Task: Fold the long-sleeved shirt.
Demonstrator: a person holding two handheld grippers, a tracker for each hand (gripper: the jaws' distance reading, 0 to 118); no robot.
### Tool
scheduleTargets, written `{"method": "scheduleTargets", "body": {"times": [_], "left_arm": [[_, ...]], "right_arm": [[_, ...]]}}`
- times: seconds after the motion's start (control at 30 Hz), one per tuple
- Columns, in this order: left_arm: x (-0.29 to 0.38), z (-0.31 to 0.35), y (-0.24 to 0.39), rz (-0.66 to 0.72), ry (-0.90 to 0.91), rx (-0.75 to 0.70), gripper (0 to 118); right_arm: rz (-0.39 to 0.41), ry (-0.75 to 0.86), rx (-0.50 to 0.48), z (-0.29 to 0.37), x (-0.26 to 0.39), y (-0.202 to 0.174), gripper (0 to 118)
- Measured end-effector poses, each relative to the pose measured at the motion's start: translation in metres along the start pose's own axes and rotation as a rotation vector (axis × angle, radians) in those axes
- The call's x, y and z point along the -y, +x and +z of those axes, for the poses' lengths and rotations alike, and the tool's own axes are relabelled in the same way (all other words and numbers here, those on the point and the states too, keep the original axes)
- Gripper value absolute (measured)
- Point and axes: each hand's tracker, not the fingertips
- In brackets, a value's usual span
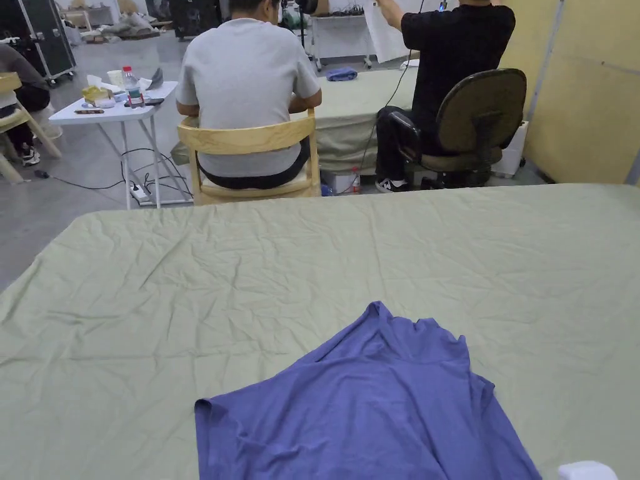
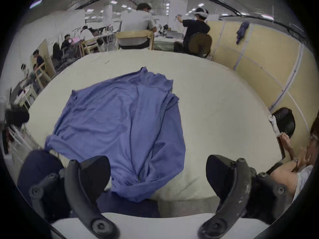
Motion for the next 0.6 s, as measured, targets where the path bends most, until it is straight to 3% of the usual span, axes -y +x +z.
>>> {"method": "scheduleTargets", "body": {"times": [0.03, 0.07, 0.1, 0.17, 0.23, 0.33, 0.47, 0.53, 0.57, 0.6], "left_arm": [[-0.002, 0.0, 0.001, -0.005, -0.015, -0.002, 104], [-0.003, 0.001, 0.002, -0.011, -0.019, 0.004, 66], [-0.004, 0.002, 0.004, -0.019, -0.01, -0.008, 9], [-0.008, -0.002, 0.0, -0.005, 0.013, -0.087, 0], [-0.02, -0.012, -0.01, 0.06, -0.006, 0.006, 0], [-0.049, -0.036, -0.02, 0.151, -0.016, 0.008, 1], [-0.096, -0.096, -0.039, 0.23, 0.013, -0.035, 39], [-0.118, -0.153, -0.051, 0.306, -0.069, -0.038, 112], [-0.126, -0.172, -0.056, 0.357, -0.055, -0.032, 116], [-0.135, -0.199, -0.061, 0.371, -0.071, -0.098, 110]], "right_arm": [[-0.034, 0.01, -0.018, 0.003, 0.0, -0.001, 90], [-0.055, 0.024, -0.049, 0.007, -0.003, 0.001, 32], [-0.073, 0.05, -0.067, 0.008, -0.007, 0.004, 3], [-0.084, 0.093, 0.029, 0.013, -0.008, 0.003, 2], [-0.086, 0.107, -0.061, 0.014, -0.014, 0.007, 3], [-0.107, 0.107, -0.07, -0.002, -0.017, -0.006, 3], [-0.107, 0.083, -0.08, -0.02, -0.023, -0.003, 3], [-0.128, 0.05, -0.091, -0.033, -0.022, -0.002, 3], [-0.139, 0.038, -0.091, -0.038, -0.024, 0.001, 3], [-0.142, 0.026, -0.088, -0.044, -0.025, 0.003, 3]]}}
